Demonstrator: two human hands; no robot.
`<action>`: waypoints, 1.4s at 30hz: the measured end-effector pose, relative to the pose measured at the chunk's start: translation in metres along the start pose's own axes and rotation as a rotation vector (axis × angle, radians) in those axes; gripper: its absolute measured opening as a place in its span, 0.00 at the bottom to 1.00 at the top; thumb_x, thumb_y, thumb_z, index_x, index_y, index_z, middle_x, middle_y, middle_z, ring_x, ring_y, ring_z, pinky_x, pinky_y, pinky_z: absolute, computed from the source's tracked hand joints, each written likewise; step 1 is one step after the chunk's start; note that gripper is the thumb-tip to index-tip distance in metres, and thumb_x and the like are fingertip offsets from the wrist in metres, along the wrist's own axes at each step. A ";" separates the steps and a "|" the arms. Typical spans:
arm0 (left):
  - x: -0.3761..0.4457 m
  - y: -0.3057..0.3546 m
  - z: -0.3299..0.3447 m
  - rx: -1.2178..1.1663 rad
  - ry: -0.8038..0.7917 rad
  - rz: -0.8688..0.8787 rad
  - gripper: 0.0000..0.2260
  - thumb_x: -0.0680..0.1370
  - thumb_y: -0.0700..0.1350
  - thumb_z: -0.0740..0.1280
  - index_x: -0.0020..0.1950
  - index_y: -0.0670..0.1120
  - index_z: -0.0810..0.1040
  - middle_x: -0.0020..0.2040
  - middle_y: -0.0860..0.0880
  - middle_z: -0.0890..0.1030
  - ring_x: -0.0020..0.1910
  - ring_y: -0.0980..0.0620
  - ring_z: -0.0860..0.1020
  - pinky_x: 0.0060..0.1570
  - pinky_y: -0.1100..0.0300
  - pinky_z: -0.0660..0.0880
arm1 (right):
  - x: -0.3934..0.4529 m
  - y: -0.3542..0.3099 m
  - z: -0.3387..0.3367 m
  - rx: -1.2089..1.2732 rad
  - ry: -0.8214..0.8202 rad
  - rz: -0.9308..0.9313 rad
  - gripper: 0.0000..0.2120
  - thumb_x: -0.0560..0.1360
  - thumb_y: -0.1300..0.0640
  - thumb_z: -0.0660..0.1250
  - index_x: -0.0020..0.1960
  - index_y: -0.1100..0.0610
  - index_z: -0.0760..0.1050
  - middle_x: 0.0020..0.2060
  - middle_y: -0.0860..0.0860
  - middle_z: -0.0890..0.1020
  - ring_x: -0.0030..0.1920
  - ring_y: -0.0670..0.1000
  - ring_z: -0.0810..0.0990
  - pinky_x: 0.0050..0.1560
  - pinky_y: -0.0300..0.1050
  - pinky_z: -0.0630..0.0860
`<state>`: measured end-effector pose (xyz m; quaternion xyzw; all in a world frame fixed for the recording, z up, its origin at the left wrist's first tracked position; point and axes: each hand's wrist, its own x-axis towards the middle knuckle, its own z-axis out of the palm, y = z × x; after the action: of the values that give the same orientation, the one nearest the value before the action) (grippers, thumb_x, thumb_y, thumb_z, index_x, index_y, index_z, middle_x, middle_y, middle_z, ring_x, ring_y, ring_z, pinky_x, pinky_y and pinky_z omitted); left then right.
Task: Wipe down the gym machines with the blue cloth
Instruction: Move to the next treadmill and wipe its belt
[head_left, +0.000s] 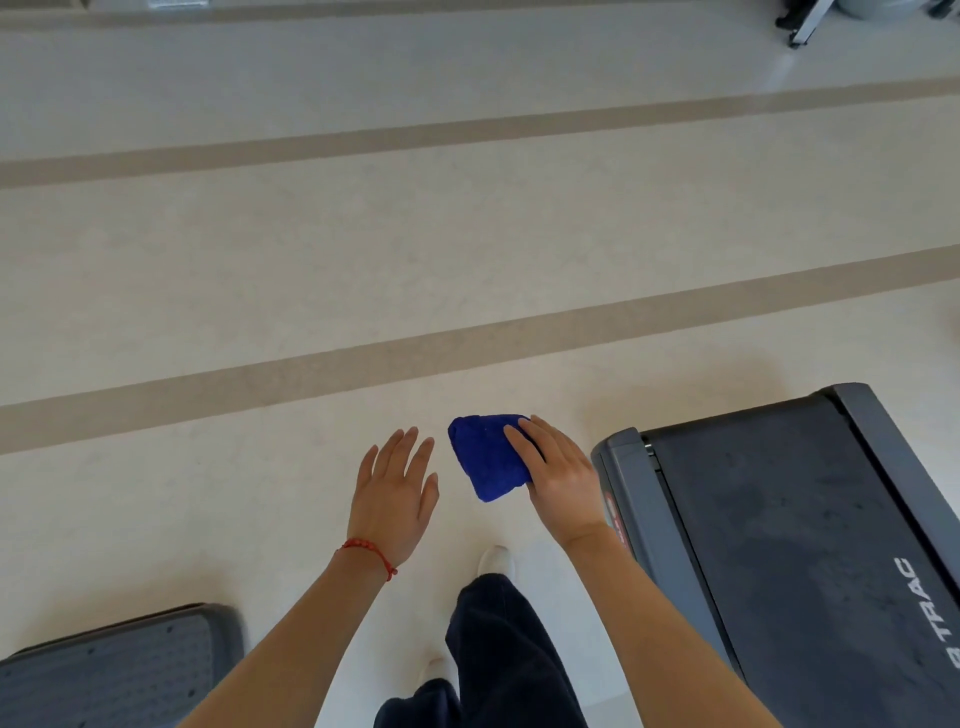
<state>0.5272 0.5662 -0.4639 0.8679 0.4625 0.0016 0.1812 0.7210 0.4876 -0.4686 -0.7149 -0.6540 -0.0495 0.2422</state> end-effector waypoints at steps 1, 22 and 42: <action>0.011 0.003 -0.001 0.002 -0.002 0.000 0.30 0.82 0.53 0.40 0.60 0.39 0.78 0.59 0.39 0.78 0.58 0.40 0.77 0.55 0.41 0.72 | 0.008 0.007 0.001 -0.006 0.004 0.002 0.27 0.54 0.69 0.79 0.52 0.61 0.80 0.49 0.57 0.83 0.49 0.58 0.83 0.47 0.49 0.79; 0.205 0.026 -0.034 0.030 -0.021 0.067 0.31 0.82 0.53 0.40 0.58 0.38 0.79 0.58 0.38 0.79 0.56 0.39 0.78 0.53 0.40 0.73 | 0.151 0.115 0.031 0.001 -0.040 0.052 0.30 0.52 0.68 0.80 0.53 0.60 0.79 0.49 0.56 0.83 0.48 0.56 0.83 0.43 0.47 0.80; 0.426 -0.035 -0.086 0.095 -0.101 0.200 0.25 0.82 0.50 0.46 0.59 0.39 0.79 0.58 0.40 0.79 0.55 0.41 0.79 0.51 0.42 0.74 | 0.337 0.157 0.105 0.013 -0.080 0.147 0.34 0.52 0.67 0.80 0.56 0.58 0.75 0.49 0.55 0.83 0.49 0.55 0.83 0.43 0.46 0.81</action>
<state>0.7284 0.9533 -0.4644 0.9163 0.3635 -0.0460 0.1619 0.8930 0.8342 -0.4747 -0.7607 -0.6093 0.0014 0.2237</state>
